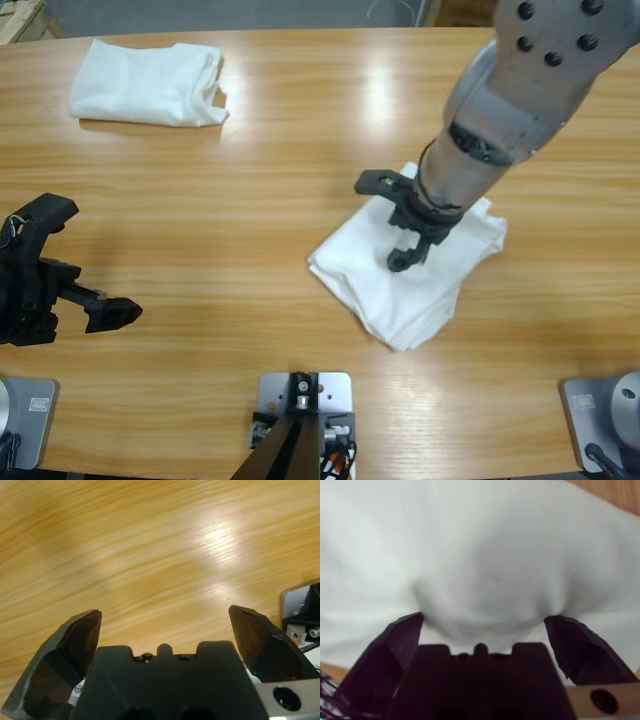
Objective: Fold clothes
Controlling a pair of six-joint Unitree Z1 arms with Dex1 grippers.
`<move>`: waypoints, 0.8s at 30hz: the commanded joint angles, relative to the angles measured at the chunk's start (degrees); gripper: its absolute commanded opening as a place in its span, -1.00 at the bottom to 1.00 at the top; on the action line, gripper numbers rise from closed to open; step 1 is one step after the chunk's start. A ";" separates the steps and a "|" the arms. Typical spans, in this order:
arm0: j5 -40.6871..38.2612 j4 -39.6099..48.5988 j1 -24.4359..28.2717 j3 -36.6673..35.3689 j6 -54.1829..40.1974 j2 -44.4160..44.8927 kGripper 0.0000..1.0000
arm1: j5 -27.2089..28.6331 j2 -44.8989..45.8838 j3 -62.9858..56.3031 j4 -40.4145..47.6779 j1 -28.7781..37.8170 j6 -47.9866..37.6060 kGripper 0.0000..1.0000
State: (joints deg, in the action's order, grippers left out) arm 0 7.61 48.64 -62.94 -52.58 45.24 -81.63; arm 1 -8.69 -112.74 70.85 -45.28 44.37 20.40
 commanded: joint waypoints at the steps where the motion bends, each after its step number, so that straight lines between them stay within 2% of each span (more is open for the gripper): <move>1: -0.23 -0.34 -0.26 0.09 0.20 -2.21 0.99 | 4.53 8.03 -11.47 9.34 1.20 20.14 0.62; 2: -0.23 -0.58 -0.26 0.20 0.20 -2.25 0.99 | 7.29 8.91 -11.72 8.95 1.21 22.18 0.47; 4: -0.23 -0.99 -0.26 0.13 0.29 -2.51 0.99 | 10.87 11.31 -12.27 8.41 1.07 26.47 0.41; 5: -0.23 -1.09 -0.26 0.04 0.39 -2.56 0.99 | 12.10 12.37 -12.37 7.98 1.07 29.39 0.25; 9: -0.23 -1.64 -0.26 0.18 0.71 -2.56 0.99 | 16.20 18.31 -12.23 5.98 1.25 33.57 0.21; 12: -0.32 -1.81 -0.26 0.38 0.82 -2.88 0.99 | 15.97 21.07 -11.44 2.29 1.50 35.03 0.21; 14: -0.32 -2.09 -0.26 0.34 0.82 -2.86 0.99 | 10.43 21.35 -9.22 -2.56 1.51 34.59 0.21; 15: -0.30 -2.16 -0.26 0.29 0.80 -2.78 0.99 | 7.85 21.56 -8.70 -2.88 1.53 32.09 0.18; 18: -0.32 -2.60 -0.26 0.29 0.59 -2.93 0.99 | 1.94 21.07 -8.36 1.11 2.48 16.47 0.14; 19: -0.32 -2.81 -0.26 0.29 0.45 -3.07 0.99 | 0.45 20.52 -8.36 2.94 2.48 11.58 0.22; 21: -0.32 -3.11 -0.26 0.22 0.20 -3.09 0.99 | 0.32 18.35 -8.31 4.91 2.48 2.40 0.64; 22: -0.32 -3.11 -0.26 0.20 0.18 -3.09 0.99 | 1.27 17.03 -8.20 5.54 2.48 -1.59 0.77; 24: -0.28 -3.11 -0.26 0.20 0.11 -3.11 0.99 | 3.47 14.41 -8.22 6.93 2.90 -11.06 0.88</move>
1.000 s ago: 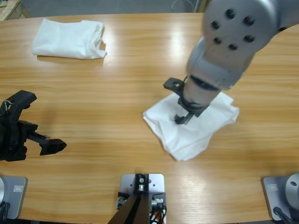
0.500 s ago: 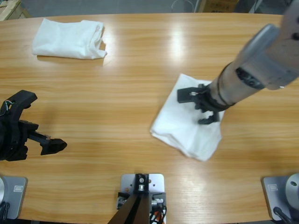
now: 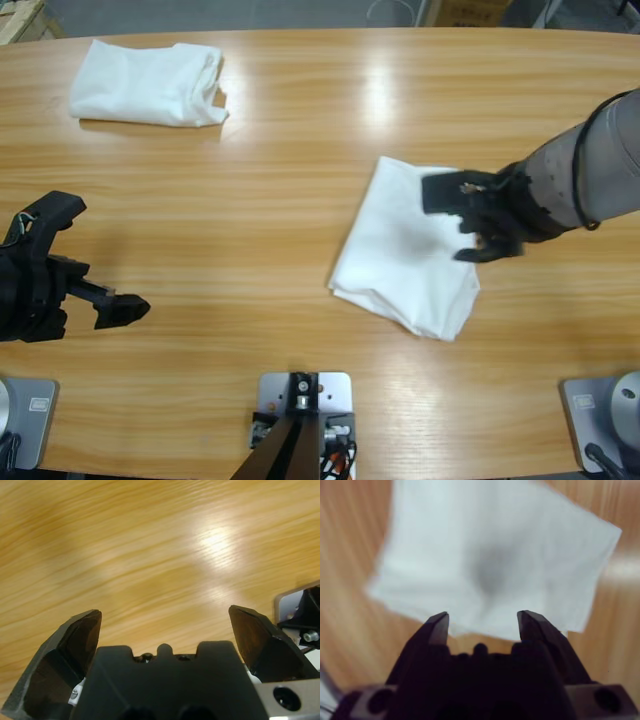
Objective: Fold clothes
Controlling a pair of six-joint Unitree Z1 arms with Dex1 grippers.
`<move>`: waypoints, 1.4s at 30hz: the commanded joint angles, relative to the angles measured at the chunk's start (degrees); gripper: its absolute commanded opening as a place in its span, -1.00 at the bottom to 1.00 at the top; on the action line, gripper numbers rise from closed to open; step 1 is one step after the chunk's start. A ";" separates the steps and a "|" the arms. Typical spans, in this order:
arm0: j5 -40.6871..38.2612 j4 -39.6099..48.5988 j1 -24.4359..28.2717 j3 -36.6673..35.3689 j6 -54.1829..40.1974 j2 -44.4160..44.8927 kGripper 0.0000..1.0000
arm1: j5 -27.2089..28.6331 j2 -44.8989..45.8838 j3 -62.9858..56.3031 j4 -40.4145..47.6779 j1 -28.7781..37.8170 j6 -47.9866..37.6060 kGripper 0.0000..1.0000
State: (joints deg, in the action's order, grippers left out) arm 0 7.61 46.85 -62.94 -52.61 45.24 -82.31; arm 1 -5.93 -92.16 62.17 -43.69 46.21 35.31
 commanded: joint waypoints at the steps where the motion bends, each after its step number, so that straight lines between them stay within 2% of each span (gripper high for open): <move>1: -0.31 -1.32 -0.26 0.22 0.11 -2.54 0.99 | 1.22 -6.85 0.39 5.71 2.02 -29.44 0.87; 4: -0.31 -1.34 -0.26 0.22 0.11 -2.65 0.99 | 2.57 -8.08 -0.77 8.38 8.14 -36.19 1.00; 5: -0.31 -1.41 -0.26 0.28 0.11 -2.75 0.99 | 3.79 -7.96 -1.49 8.64 9.95 -39.23 0.95; 6: -0.31 -1.41 -0.26 0.31 0.13 -2.80 0.99 | 4.32 -7.28 -2.23 9.07 11.53 -41.94 0.57; 7: -0.31 -1.41 -0.26 0.36 0.15 -2.89 0.99 | 6.18 -6.38 -2.81 9.38 12.72 -45.24 0.02; 8: -0.31 -1.41 -0.26 0.47 0.20 -2.98 0.99 | 9.22 -5.61 -3.13 8.82 13.57 -49.20 -0.09; 9: -0.31 -1.42 -0.26 0.49 0.18 -3.09 0.99 | 9.80 -5.04 -3.48 8.43 13.73 -51.25 -0.10; 10: -0.31 -1.51 -0.26 0.44 0.11 -3.17 0.99 | 10.01 -4.87 -3.90 8.26 13.73 -52.73 -0.13; 12: -0.33 -1.58 -0.26 0.22 0.11 -3.21 0.99 | 10.49 -4.76 -5.31 8.10 13.73 -55.42 -0.33; 14: -0.31 -1.58 -0.26 0.10 0.11 -3.03 0.99 | 10.24 -5.08 -6.80 8.12 13.73 -57.37 -0.36; 20: -0.66 -1.58 -0.26 0.49 0.11 -2.59 0.99 | 8.85 -8.07 -12.43 10.56 13.64 -62.85 -0.34; 28: -0.66 -1.58 -0.26 0.28 0.09 -2.73 0.99 | 12.35 -7.12 -12.30 3.67 11.51 -61.59 -0.32; 29: -0.66 -1.58 -0.26 0.28 0.02 -2.61 0.99 | 12.56 -7.42 -11.88 3.23 10.93 -61.59 -0.26; 30: -0.66 -1.58 -0.26 0.36 0.02 -2.38 0.99 | 12.61 -7.89 -11.43 2.70 10.11 -61.59 -0.07; 31: -0.66 -1.58 -0.26 0.51 0.02 -2.14 0.99 | 12.61 -8.37 -11.11 2.40 8.82 -61.59 0.05; 33: -0.66 -1.58 -0.26 0.86 0.02 -1.75 0.99 | 12.63 -8.77 -10.72 2.21 4.69 -61.68 0.15; 34: -0.66 -1.58 -0.26 0.96 0.02 -1.61 0.99 | 12.72 -8.82 -10.30 2.16 2.21 -61.66 0.36; 35: -0.66 -1.58 -0.26 1.02 0.02 -1.54 0.99 | 13.30 -8.79 -9.18 1.82 -0.90 -60.52 0.43; 40: -0.66 -1.58 -0.26 0.82 0.04 -1.45 0.99 | 17.99 -7.22 -2.69 -0.09 -10.13 -46.98 0.45; 42: -0.65 -1.58 -0.26 0.87 0.02 -1.38 0.99 | 17.87 -3.36 -1.37 -0.85 -10.88 -46.30 0.84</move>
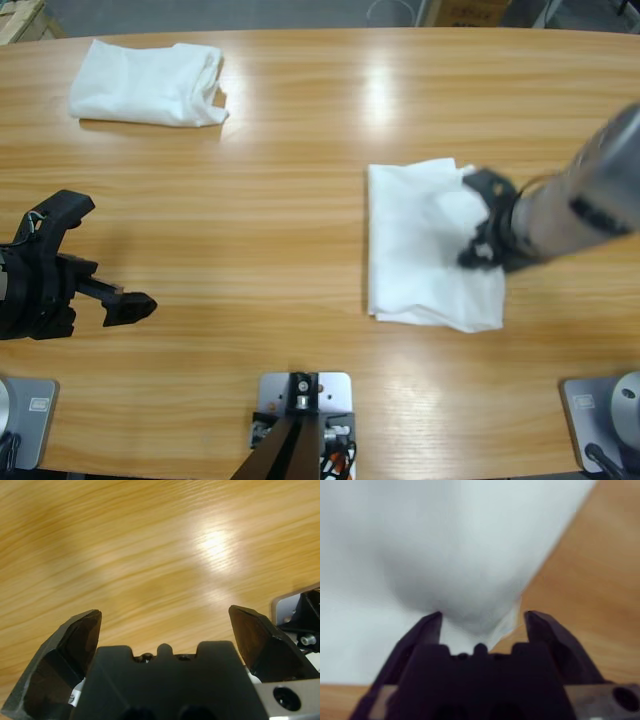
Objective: Fold clothes
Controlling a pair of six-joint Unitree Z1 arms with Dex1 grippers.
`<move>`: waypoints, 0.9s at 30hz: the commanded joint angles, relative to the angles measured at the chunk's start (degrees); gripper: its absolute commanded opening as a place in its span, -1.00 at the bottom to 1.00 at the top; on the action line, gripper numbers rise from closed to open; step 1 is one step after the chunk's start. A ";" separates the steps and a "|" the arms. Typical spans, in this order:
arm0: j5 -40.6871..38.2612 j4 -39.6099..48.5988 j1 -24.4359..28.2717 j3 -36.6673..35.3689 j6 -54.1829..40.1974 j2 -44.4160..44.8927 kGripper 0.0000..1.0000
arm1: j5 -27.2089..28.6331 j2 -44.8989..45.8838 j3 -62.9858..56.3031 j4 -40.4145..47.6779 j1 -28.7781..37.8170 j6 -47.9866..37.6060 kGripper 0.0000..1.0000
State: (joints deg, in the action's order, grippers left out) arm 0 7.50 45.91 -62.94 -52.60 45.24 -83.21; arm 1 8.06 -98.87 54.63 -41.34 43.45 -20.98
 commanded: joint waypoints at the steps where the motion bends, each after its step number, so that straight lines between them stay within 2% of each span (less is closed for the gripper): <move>1: -0.45 -0.65 -0.26 0.80 0.03 -0.29 0.99 | 3.54 5.68 6.46 -3.93 -8.10 9.99 0.95; 3: 2.08 -0.65 -0.15 -0.01 -1.70 0.73 0.99 | 0.37 10.80 7.25 -5.72 -7.24 9.61 0.98; 4: 3.63 -0.72 1.55 -0.82 -4.95 1.22 0.99 | -1.26 13.21 7.25 -5.97 -7.15 8.99 1.00; 5: 3.77 -0.74 6.04 -2.13 -7.62 1.66 0.99 | -1.56 15.18 7.25 -6.65 -7.15 7.92 1.00; 6: 3.10 -1.06 12.82 -4.63 -10.78 2.05 0.99 | -1.63 16.60 7.25 -7.57 -7.15 6.51 1.00; 8: 1.52 -1.02 23.81 -11.42 -17.16 -0.62 0.99 | -1.61 17.94 7.40 -9.31 -7.15 4.46 1.00; 11: 1.11 1.19 34.21 -26.29 -26.69 -10.22 0.99 | -1.66 17.95 7.47 -9.69 -7.15 4.28 1.00; 13: 1.11 2.60 37.96 -35.57 -30.35 -17.43 0.99 | -1.96 17.69 7.62 -9.73 -7.15 4.25 1.00; 17: -0.63 4.13 43.13 -49.28 -36.83 -30.56 0.99 | -2.46 17.41 7.69 -9.52 -7.15 4.03 1.00; 20: -2.70 9.19 47.52 -59.65 -40.05 -40.45 0.99 | -2.79 17.39 6.91 -8.73 -7.15 4.05 1.00; 24: -4.09 14.98 51.21 -72.46 -51.34 -50.40 0.98 | -2.88 17.32 5.31 -7.79 -7.15 4.09 1.00; 27: -5.74 15.96 53.44 -75.26 -51.51 -54.29 0.98 | -2.79 16.55 3.82 -6.53 -7.24 4.10 1.00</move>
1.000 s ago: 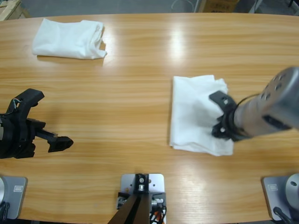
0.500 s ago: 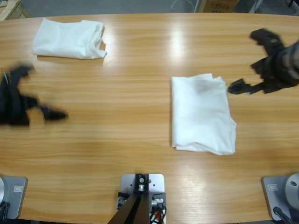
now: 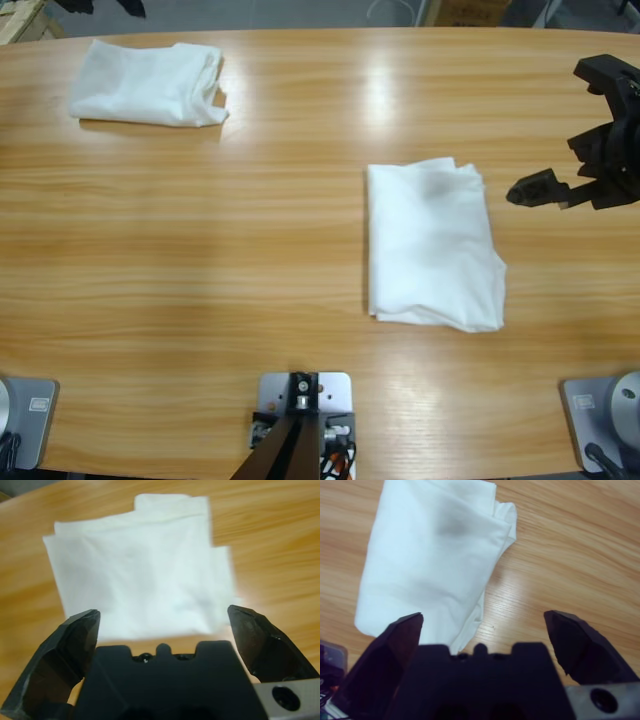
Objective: Fold clothes
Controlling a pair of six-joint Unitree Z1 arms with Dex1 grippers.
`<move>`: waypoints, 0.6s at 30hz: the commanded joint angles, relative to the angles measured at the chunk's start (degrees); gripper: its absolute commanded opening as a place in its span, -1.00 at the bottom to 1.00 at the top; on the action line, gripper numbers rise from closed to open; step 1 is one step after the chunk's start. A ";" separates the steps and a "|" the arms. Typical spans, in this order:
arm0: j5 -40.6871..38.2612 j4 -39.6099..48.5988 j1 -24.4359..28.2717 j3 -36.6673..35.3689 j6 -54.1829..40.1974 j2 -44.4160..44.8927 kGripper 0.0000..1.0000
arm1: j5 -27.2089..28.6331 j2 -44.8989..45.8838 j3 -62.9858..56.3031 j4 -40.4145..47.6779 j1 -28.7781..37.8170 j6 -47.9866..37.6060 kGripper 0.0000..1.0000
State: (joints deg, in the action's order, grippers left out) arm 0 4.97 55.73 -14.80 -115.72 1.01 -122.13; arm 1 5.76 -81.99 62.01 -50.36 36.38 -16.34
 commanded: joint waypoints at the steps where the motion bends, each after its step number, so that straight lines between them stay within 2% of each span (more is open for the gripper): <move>1: -3.23 6.12 5.62 -12.32 -7.23 -16.28 0.98 | -0.49 -0.56 -3.86 2.81 -0.17 -0.54 1.00; 5: -4.13 6.14 5.46 -13.13 -6.21 -20.04 0.99 | -0.42 -2.27 -4.64 4.02 -0.17 -0.41 1.00; 12: -3.92 8.97 4.69 -14.34 1.44 -25.30 0.99 | -0.40 -4.24 -4.72 5.88 -1.27 0.66 1.00; 18: -3.88 16.20 3.55 -16.54 0.05 -27.98 1.00 | -0.42 -3.74 -5.50 5.92 -1.48 0.96 1.00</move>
State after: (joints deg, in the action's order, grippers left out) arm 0 1.60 65.13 -9.88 -130.94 2.01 -143.45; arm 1 5.74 -84.22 58.67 -45.15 35.74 -16.08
